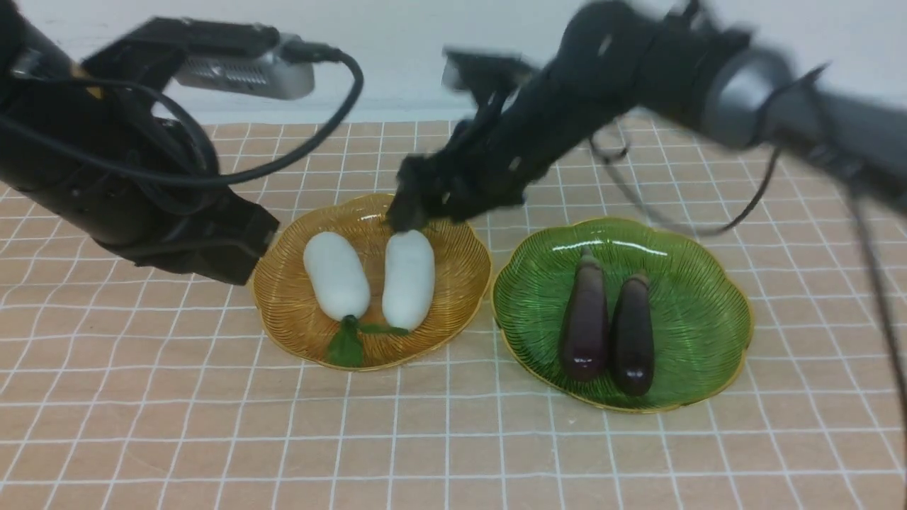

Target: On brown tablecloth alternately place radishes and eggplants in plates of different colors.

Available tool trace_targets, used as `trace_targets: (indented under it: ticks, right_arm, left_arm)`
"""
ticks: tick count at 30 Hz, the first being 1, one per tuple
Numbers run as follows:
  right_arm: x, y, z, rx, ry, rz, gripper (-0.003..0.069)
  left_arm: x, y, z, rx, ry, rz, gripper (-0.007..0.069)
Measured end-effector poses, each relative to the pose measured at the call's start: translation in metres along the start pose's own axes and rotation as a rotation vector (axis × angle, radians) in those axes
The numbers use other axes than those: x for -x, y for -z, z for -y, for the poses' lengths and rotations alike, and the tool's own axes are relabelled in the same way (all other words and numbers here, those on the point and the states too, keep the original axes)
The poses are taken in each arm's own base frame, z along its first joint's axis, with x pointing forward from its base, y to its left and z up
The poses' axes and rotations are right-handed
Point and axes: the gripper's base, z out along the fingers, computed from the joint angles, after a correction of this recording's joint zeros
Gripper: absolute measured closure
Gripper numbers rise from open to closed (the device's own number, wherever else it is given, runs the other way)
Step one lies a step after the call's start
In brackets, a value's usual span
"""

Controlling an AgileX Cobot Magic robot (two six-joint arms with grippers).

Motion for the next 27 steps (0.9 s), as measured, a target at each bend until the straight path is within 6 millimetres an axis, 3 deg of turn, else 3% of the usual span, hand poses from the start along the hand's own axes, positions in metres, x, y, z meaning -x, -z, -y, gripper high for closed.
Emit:
trace_targets:
  ticks: [1,2,3,4,5,6,8,9,11,12,13,14,15,17,20,23,24,25,27]
  right_arm:
    - [0.005,0.015,-0.003,-0.005,0.025,-0.004,0.0123]
    - [0.015,0.057,-0.010,-0.020,0.066,0.003,0.0190]
    - [0.016,0.059,-0.009,-0.023,0.068,0.001,0.0199]
    - [0.026,0.098,-0.016,-0.045,0.092,0.056,0.0254]
    - [0.030,0.117,-0.016,-0.064,0.096,0.096,0.0285]
    - [0.036,0.149,-0.019,-0.097,0.103,0.163,0.0337]
    - [0.037,0.226,-0.029,-0.178,0.106,0.326,0.0475]
    - [0.031,0.263,-0.036,-0.224,0.112,0.395,0.0524]
    - [0.016,0.314,-0.048,-0.295,0.112,0.491,0.0610]
    - [0.011,0.324,-0.051,-0.306,0.114,0.509,0.0616]
    - [-0.009,0.360,-0.062,-0.375,0.114,0.574,0.0652]
    - [-0.014,0.368,-0.066,-0.384,0.116,0.587,0.0655]
    - [-0.039,0.394,-0.077,-0.439,0.113,0.628,0.0666]
    - [-0.056,0.407,-0.083,-0.474,0.107,0.644,0.0670]
    - [-0.126,0.434,-0.100,-0.533,0.083,0.725,0.0673]
    - [-0.175,0.431,-0.100,-0.539,0.079,0.852,0.0674]
    - [-0.211,0.426,-0.101,-0.521,0.089,0.983,0.0674]
    - [-0.234,0.421,-0.101,-0.498,0.097,1.077,0.0674]
    - [-0.255,0.415,-0.100,-0.478,0.117,1.172,0.0674]
  left_arm:
    - [-0.002,0.006,0.001,0.001,-0.004,0.015,0.0628]
    - [-0.006,0.016,0.004,0.004,-0.011,0.043,0.0628]
    - [-0.006,0.016,0.004,0.003,-0.011,0.043,0.0628]
    - [-0.012,0.029,0.007,0.006,-0.019,0.077,0.0628]
    - [-0.015,0.037,0.010,0.008,-0.025,0.102,0.0628]
    - [-0.020,0.045,0.012,0.009,-0.030,0.127,0.0628]
    - [-0.033,0.061,0.016,0.012,-0.036,0.173,0.0628]
    - [-0.038,0.065,0.018,0.013,-0.038,0.186,0.0628]
    - [-0.055,0.077,0.021,0.016,-0.045,0.224,0.0628]
    - [-0.055,0.077,0.021,0.016,-0.045,0.224,0.0628]
    - [-0.076,0.085,0.025,0.020,-0.051,0.277,0.0628]
    - [-0.080,0.086,0.025,0.022,-0.052,0.288,0.0628]
    - [-0.098,0.090,0.027,0.027,-0.055,0.342,0.0628]
    - [-0.114,0.090,0.028,0.033,-0.056,0.394,0.0628]
    - [-0.141,0.086,0.028,0.044,-0.056,0.503,0.0628]
    - [-0.167,0.075,0.025,0.056,-0.047,0.615,0.0628]
    - [-0.174,0.070,0.024,0.059,-0.042,0.643,0.0628]
    - [-0.180,0.065,0.023,0.060,-0.034,0.668,0.0628]
    - [-0.187,0.060,0.022,0.060,-0.024,0.692,0.0628]
